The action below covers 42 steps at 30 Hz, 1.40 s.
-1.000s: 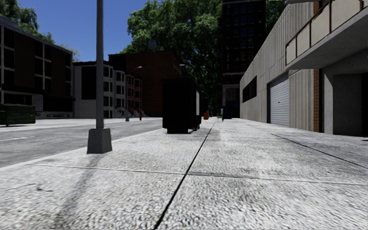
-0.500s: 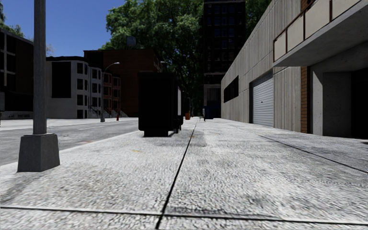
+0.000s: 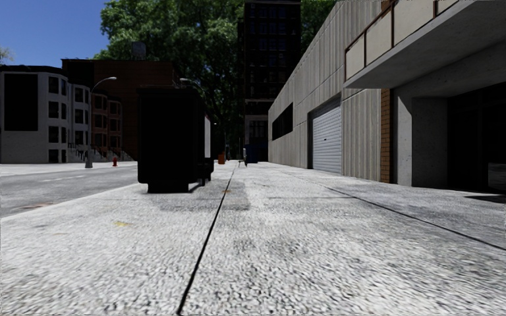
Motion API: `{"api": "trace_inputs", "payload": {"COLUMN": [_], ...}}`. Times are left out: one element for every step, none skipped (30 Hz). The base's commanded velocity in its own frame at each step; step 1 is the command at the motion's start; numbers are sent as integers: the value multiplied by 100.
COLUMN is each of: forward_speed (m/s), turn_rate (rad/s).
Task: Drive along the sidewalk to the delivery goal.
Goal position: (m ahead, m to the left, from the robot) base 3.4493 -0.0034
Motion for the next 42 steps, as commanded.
{"api": "trace_inputs", "payload": {"forward_speed": [140, 140, 140, 140, 140, 140, 140, 144, 144, 149, 154, 156, 156, 157, 157, 157, 157, 157, 157, 157, 157, 157, 157, 157, 157, 157, 157, 157, 157, 157, 154, 152, 152, 150, 148, 147, 147, 146, 145, 145, 144, 143], "turn_rate": [-37, -37, -37, -37, -37, -33, -19, -4, -4, 0, 0, 0, 0, 0, 0, 0, 0, 0, 0, 0, 0, 4, 21, 21, 27, 30, 30, 30, 30, 30, 30, 30, 30, 30, 30, 30, 30, 30, 0, 0, 0, 0]}}
